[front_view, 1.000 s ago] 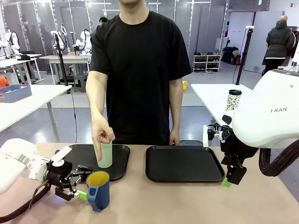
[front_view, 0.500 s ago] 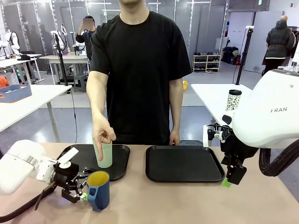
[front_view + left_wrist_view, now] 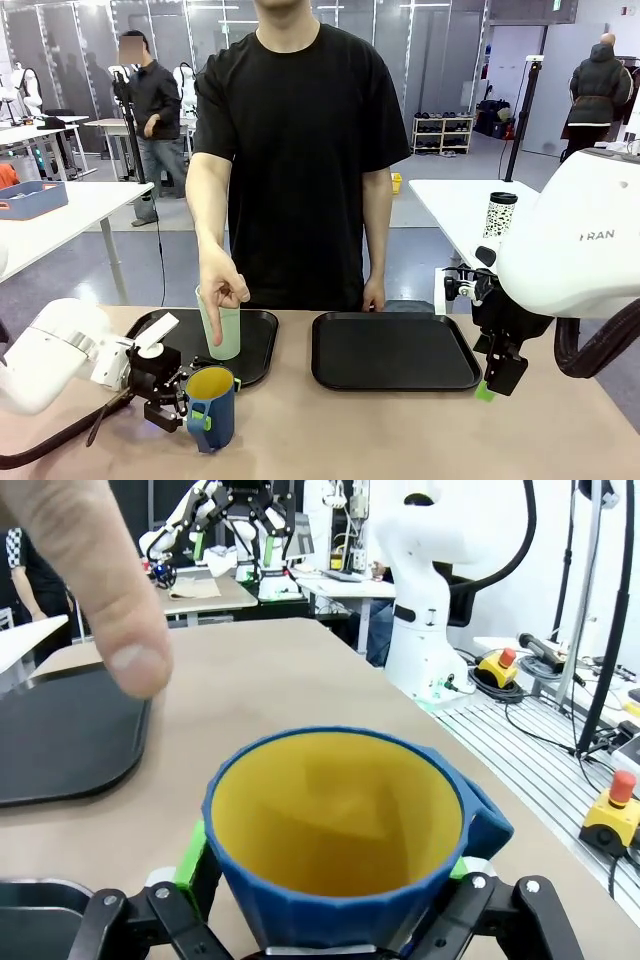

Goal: Sort and store the cups by type.
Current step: Pick up the Handle plastic cup and place it into the empty Flat Tray.

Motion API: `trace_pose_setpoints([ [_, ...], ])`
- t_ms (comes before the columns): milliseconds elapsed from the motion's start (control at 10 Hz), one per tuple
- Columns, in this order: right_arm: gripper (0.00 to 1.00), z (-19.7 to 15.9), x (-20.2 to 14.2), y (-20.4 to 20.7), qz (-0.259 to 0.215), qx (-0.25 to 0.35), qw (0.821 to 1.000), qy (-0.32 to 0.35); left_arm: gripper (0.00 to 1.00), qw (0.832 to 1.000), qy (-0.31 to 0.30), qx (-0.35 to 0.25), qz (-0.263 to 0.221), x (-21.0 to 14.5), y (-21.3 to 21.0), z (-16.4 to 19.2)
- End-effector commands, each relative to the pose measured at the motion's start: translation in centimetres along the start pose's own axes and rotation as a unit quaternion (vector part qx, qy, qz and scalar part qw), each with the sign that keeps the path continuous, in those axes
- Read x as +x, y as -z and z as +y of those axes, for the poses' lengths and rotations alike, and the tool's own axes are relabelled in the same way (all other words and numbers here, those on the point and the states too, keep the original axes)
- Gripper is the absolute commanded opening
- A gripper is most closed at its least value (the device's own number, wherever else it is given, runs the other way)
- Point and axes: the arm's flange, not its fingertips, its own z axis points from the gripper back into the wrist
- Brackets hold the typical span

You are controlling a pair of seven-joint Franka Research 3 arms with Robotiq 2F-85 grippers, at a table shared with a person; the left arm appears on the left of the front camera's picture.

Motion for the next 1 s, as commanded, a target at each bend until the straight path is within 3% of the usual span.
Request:
trace_pose_setpoints([
  [0, 1.0, 0.46, -0.04, 0.55, 0.004, -0.009, 1.0, 0.01, 1.0, 0.999, 0.025, 0.0, -0.023, -1.48, 0.54, -0.19],
  [300, 1.0, 0.46, -0.04, 0.55, 0.004, -0.009, 1.0, 0.01, 1.0, 1.0, 0.021, -0.006, -0.014, -2.0, 0.94, -0.15],
  [400, 1.0, 0.46, -0.04, 0.55, 0.004, -0.009, 1.0, 0.01, 0.81, 1.0, 0.024, -0.011, -0.011, -2.08, 0.93, -0.14],
  [500, 1.0, 0.46, -0.04, 0.55, 0.004, -0.009, 1.0, 0.01, 0.8, 0.999, 0.022, -0.022, -0.007, -2.18, 1.05, -0.2],
  [600, 1.0, 0.46, -0.04, 0.55, 0.004, -0.009, 1.0, 0.01, 0.61, 0.999, 0.018, -0.025, -0.009, -2.27, 1.08, -0.31],
  [700, 1.0, 0.46, -0.04, 0.55, 0.004, -0.009, 1.0, 0.01, 0.6, 0.999, 0.017, -0.03, -0.009, -2.23, 1.16, -0.32],
  [800, 1.0, 0.46, -0.04, 0.55, 0.004, -0.009, 1.0, 0.01, 0.41, 0.999, 0.018, -0.028, -0.007, -2.16, 1.15, -0.37],
  [900, 1.0, 0.46, -0.04, 0.55, 0.004, -0.009, 1.0, 0.01, 0.4, 1.0, 0.017, -0.023, -0.004, -2.15, 1.1, -0.43],
])
